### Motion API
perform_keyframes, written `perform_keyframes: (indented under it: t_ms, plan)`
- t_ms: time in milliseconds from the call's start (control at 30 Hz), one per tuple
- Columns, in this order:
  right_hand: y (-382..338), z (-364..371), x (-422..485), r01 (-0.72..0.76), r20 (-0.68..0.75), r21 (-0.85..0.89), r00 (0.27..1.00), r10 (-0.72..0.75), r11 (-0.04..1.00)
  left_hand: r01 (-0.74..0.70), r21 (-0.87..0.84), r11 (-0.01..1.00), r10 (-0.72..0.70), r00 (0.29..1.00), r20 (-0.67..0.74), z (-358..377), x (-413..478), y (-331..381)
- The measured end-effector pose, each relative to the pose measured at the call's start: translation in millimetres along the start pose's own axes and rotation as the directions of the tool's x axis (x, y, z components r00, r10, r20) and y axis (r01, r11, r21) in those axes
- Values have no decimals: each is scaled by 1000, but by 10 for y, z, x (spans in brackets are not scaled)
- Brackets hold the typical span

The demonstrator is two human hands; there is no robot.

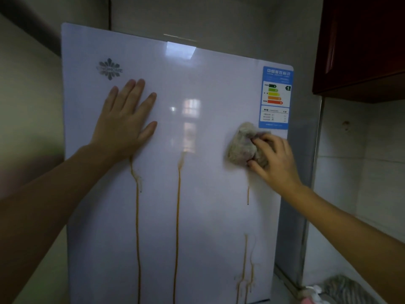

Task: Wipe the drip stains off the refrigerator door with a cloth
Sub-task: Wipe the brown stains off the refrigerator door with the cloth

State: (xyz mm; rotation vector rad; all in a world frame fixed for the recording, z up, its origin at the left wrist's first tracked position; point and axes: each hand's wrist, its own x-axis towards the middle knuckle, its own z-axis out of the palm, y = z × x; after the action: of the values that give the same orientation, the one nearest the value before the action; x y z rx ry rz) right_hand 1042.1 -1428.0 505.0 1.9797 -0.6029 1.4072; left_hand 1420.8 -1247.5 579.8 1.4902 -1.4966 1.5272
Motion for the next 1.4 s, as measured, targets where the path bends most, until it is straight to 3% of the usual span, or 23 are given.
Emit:
perform_keyframes:
  t_ms: [67, 167, 233, 300, 367, 433, 467, 500, 567, 633, 667, 700, 767, 833, 900, 933, 1000, 1067, 1133, 1200, 1300, 1367, 1400]
  plan:
    - [-98, 86, -350, 91, 51, -2, 995, -91, 996, -4, 8, 1000, 4, 1000, 4, -1, 6, -8]
    - [-177, 181, -812, 326, 172, 1, 931, -322, 945, -5, 7, 1000, 5, 1000, 9, 2, -2, -11]
    - [-109, 139, -704, 362, 181, -5, 917, -356, 932, -2, 9, 1000, 2, 1000, 1, 20, -10, -14]
    - [-38, 96, -435, 226, 100, -12, 970, -224, 974, -6, 6, 1000, 6, 1000, -9, 39, -11, -21]
    - [-3, 50, -165, -86, -16, 57, 996, 87, 995, -13, 0, 1000, 13, 999, -37, 59, -15, -21]
    - [-82, 100, -20, -325, -100, 179, 933, 345, 929, -16, -6, 1000, 16, 998, -53, 70, -17, -26]
    - [-194, 153, -22, -352, -123, 202, 917, 380, 914, -18, -13, 1000, 17, 998, -54, 74, -18, -30]
    - [-343, 216, -78, -324, -120, 204, 928, 352, 924, -19, -20, 1000, 18, 998, -57, 78, -19, -29]
    - [-652, 343, -308, -109, -58, 159, 991, 119, 981, -16, -23, 1000, 14, 998, -61, 78, -19, -25]
    - [-778, 412, -547, 188, 17, 93, 982, -190, 978, -13, -24, 1000, 12, 998, -59, 74, -19, -28]
    - [-729, 406, -583, 256, 33, 74, 965, -259, 964, -17, -27, 999, 15, 998, -63, 73, -19, -33]
    - [-632, 384, -575, 238, 25, 72, 970, -240, 969, -21, -29, 999, 19, 998, -68, 74, -21, -35]
    - [-398, 301, -486, -18, -50, 112, 998, 24, 994, -26, -26, 999, 23, 996, -81, 75, -26, -44]
    - [-170, 180, -361, -379, -119, 223, 904, 411, 898, -31, -22, 999, 29, 995, -91, 85, -30, -47]
    - [-158, 144, -324, -543, -159, 287, 785, 599, 789, -32, -29, 999, 30, 996, -85, 97, -27, -45]
    - [-235, 174, -366, -544, -173, 285, 780, 601, 789, -30, -33, 999, 28, 996, -80, 101, -24, -46]
    - [-488, 269, -572, -456, -117, 294, 855, 506, 840, -25, -34, 999, 22, 997, -77, 111, -23, -45]
    - [-706, 356, -863, -254, 1, 232, 965, 261, 939, -24, -36, 999, 20, 996, -89, 120, -27, -47]
    - [-656, 351, -969, -110, 63, 170, 993, 101, 979, -20, -37, 999, 16, 995, -100, 130, -36, -45]
    - [-527, 290, -854, -291, 21, 231, 955, 295, 928, -21, -41, 999, 17, 994, -108, 137, -43, -47]
    - [-413, 258, -608, -568, -102, 355, 766, 635, 743, -35, -50, 998, 29, 993, -115, 136, -38, -60]
    - [-531, 307, -630, -594, -135, 349, 734, 666, 725, -38, -55, 998, 32, 993, -112, 142, -34, -59]
    - [-619, 343, -716, -556, -109, 344, 777, 620, 757, -35, -58, 998, 28, 993, -114, 148, -36, -57]
